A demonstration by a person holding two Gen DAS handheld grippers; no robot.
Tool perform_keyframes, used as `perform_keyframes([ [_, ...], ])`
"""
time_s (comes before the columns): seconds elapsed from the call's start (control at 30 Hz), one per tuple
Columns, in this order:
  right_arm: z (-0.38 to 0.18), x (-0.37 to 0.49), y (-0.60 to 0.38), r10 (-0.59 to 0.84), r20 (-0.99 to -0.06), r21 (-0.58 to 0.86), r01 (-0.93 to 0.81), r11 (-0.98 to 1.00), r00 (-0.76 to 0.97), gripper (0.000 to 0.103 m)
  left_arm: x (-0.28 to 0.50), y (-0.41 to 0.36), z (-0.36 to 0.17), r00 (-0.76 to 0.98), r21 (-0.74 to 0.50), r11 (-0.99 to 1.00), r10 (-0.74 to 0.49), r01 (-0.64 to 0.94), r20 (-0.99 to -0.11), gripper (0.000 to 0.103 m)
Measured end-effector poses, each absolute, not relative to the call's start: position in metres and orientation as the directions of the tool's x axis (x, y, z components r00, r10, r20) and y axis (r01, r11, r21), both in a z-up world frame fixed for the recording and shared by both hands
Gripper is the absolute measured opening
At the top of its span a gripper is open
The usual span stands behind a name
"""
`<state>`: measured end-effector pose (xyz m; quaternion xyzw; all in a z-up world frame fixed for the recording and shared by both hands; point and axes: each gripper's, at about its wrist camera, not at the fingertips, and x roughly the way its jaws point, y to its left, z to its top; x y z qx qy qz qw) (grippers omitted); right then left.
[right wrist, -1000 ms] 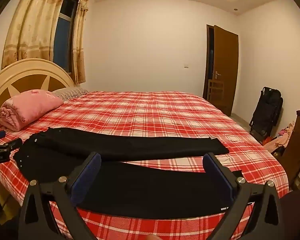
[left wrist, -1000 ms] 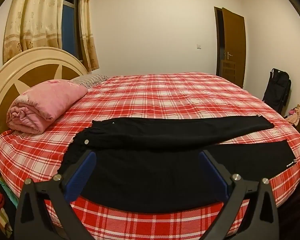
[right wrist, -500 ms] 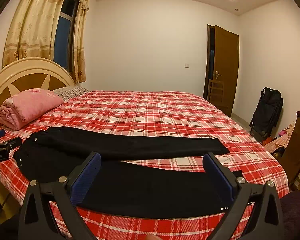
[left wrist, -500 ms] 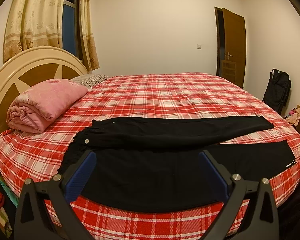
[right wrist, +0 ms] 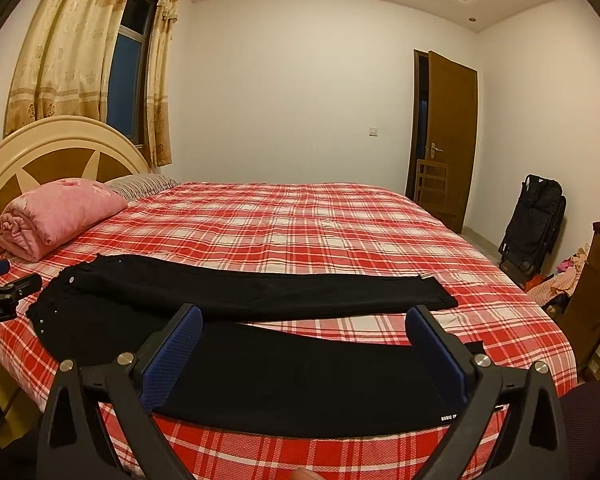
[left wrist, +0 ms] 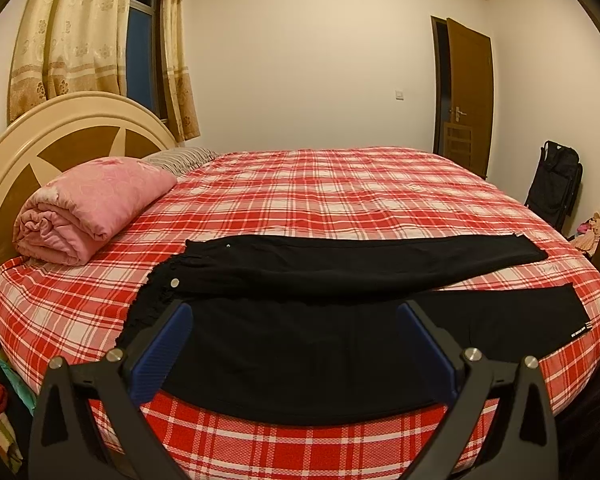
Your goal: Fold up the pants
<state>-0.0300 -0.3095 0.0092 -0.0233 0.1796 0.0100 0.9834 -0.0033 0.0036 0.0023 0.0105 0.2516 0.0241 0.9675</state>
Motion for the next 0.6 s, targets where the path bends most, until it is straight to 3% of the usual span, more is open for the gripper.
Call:
perform_keyframes([
  [0.6,0.0098,-0.0290,-0.3089,0.011,-0.359,-0.049,-0.031,0.998,0.933,0.102,-0.0034,0.0035,0.0034,0.874,0.031,0.998,0.056,-0.047,-0.483,0.103],
])
